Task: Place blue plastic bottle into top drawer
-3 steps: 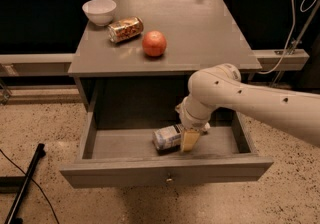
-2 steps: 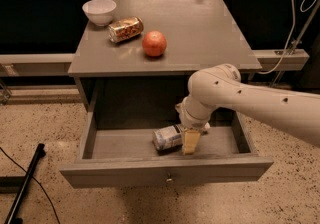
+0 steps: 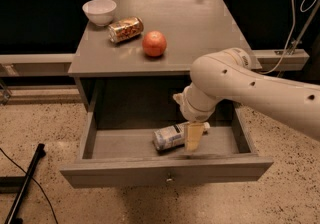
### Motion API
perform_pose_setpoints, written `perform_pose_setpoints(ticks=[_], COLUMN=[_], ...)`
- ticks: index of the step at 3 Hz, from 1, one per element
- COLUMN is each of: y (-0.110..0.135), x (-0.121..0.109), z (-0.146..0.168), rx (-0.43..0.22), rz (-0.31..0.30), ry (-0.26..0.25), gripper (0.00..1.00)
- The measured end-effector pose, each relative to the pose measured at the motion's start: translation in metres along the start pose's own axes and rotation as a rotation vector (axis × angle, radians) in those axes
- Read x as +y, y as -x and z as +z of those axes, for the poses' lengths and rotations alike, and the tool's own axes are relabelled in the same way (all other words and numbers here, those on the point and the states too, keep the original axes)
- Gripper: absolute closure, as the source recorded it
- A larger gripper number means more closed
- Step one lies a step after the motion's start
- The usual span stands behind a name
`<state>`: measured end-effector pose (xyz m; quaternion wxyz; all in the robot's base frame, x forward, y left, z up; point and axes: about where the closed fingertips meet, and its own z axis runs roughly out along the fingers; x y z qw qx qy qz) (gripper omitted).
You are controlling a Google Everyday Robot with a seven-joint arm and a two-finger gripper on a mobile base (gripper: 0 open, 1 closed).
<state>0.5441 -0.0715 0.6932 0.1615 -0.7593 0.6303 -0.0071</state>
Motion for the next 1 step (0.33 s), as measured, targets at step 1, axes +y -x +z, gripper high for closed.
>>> perform_pose_setpoints(ticks=[1], y=[0.0003], x=[-0.0003], z=[-0.0018], rx=[0.001], rz=[-0.002], ry=[-0.003], gripper=[0.0])
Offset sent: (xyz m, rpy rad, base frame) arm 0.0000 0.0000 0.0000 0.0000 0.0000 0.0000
